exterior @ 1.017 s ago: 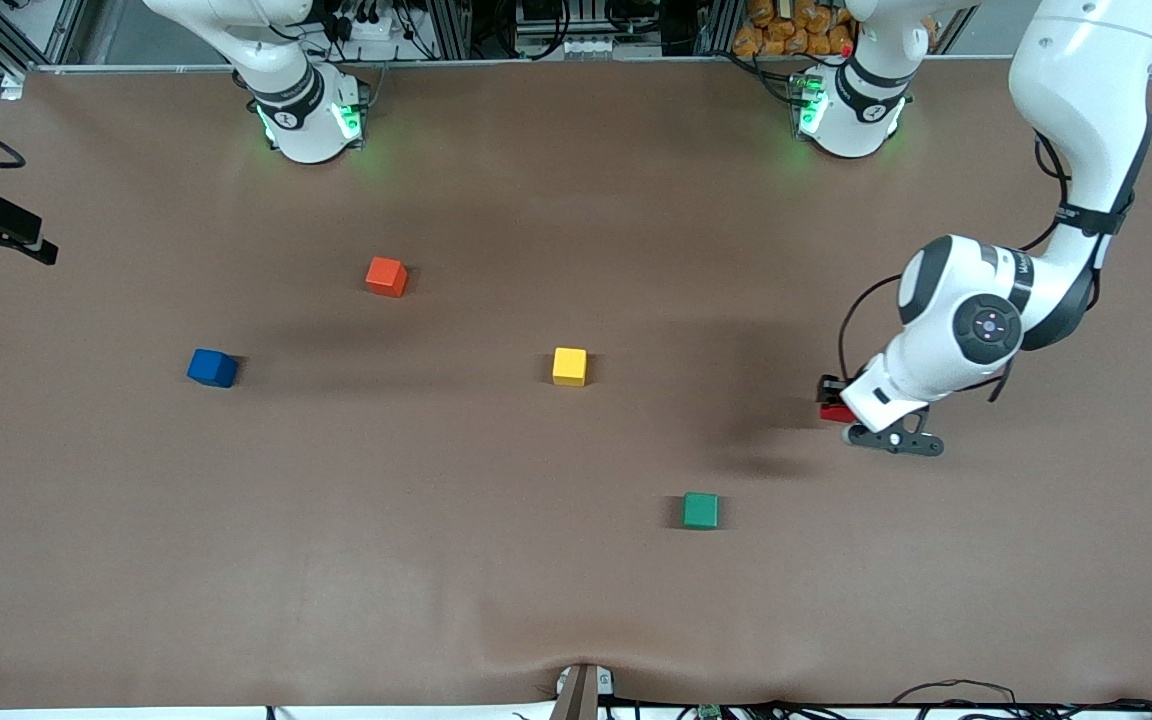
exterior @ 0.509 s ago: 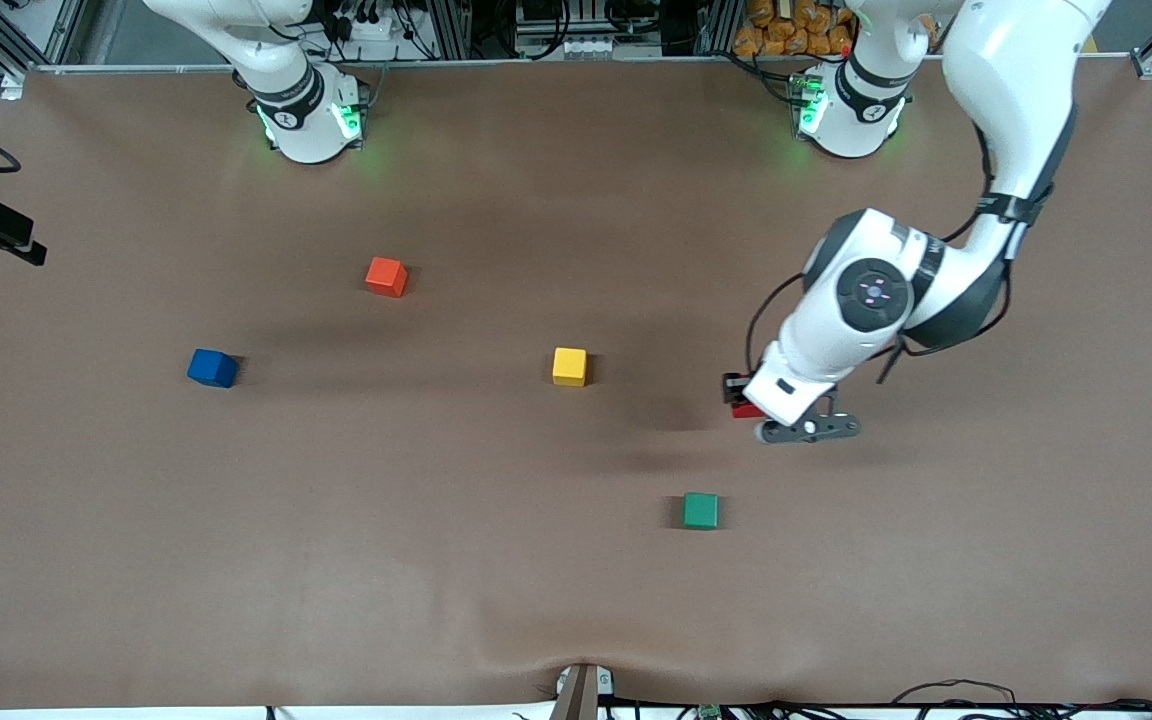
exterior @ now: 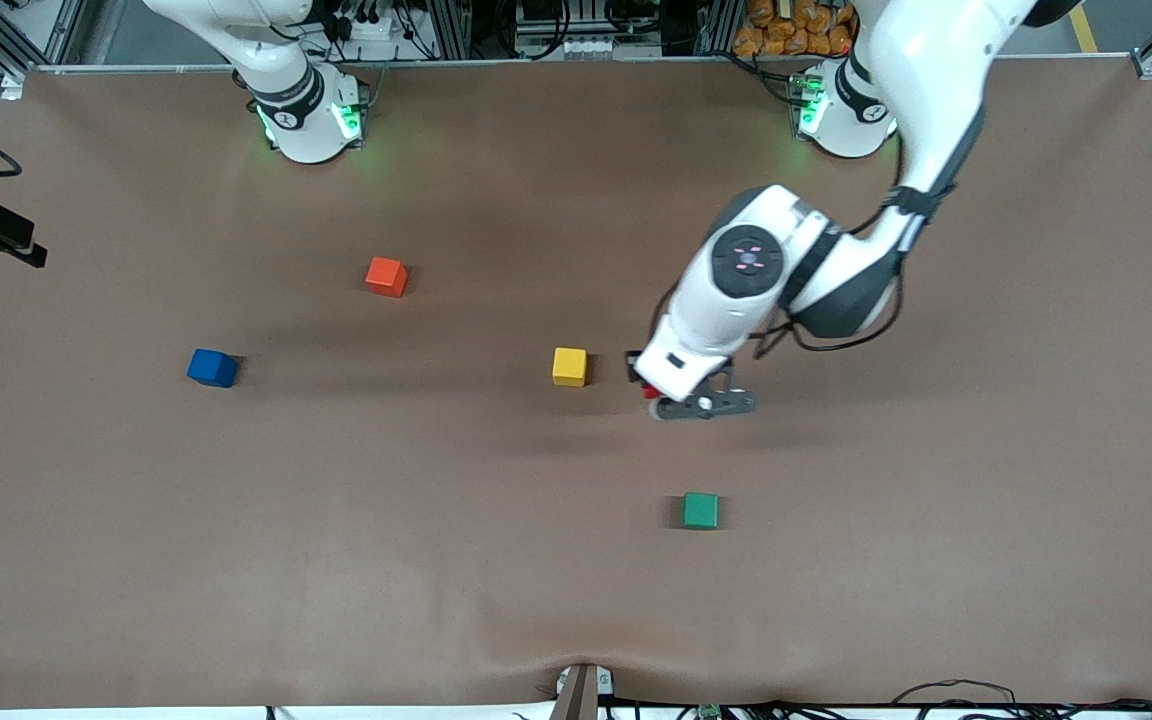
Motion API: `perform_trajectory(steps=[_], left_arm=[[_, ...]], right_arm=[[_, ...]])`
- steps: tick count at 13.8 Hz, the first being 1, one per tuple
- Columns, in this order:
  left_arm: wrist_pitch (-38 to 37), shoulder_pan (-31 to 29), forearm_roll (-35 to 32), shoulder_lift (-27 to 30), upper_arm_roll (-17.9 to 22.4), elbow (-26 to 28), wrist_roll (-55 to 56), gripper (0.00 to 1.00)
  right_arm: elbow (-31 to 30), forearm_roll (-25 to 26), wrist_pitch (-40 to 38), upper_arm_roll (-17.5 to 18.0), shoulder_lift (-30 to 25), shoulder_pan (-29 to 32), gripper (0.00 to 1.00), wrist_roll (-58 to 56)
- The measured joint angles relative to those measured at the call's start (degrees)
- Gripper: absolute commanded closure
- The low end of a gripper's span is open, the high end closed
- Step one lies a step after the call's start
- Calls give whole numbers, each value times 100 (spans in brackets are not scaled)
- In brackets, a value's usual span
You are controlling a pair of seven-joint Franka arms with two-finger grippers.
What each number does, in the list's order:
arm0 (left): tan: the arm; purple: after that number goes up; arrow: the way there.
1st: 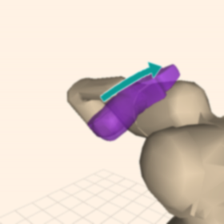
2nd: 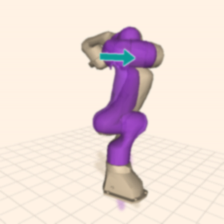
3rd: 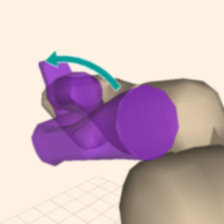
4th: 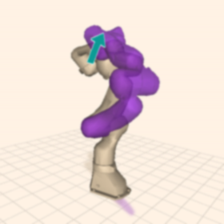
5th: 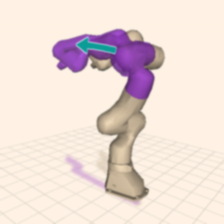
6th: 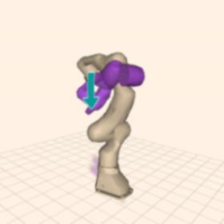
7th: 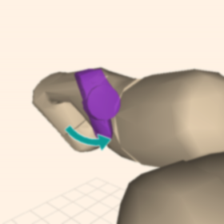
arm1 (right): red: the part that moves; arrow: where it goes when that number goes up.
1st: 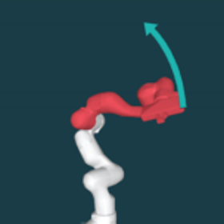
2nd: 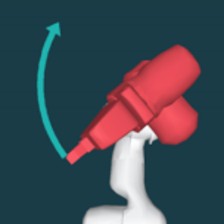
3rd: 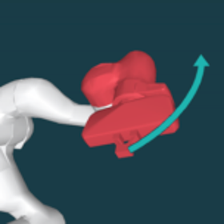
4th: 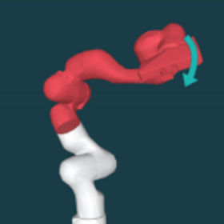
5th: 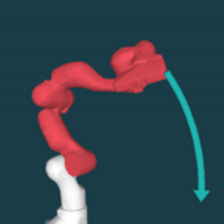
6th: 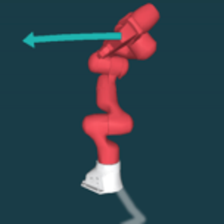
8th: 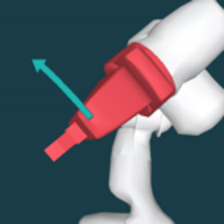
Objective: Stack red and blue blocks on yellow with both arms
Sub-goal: 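Carry the red cube with the left gripper above the yellow cube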
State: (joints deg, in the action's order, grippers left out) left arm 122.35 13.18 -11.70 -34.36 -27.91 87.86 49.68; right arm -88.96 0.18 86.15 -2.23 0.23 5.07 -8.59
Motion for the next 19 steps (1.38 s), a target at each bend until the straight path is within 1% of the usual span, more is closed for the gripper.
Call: perform_trajectory(steps=[2,6,9,11,14,19], left_arm=[[-14,350,0,-282,186,-344,205,100],[-41,1389,1,-645,1062,-814,430,100],[-55,2063,1,-934,1462,-1054,537,100],[-129,2182,1,-1018,1515,-1125,546,100],[-213,2191,1,-1026,1517,-1141,514,100],[-218,2367,1,-1050,1512,-1142,371,100]], right_arm=[[0,1,0,0,49,1,0,0],[0,1,0,2,66,1,0,0],[0,1,0,8,125,-3,0,0],[0,1,7,11,170,-5,0,0],[0,7,15,7,336,2,0,0],[-1,31,51,-13,822,73,0,0]])
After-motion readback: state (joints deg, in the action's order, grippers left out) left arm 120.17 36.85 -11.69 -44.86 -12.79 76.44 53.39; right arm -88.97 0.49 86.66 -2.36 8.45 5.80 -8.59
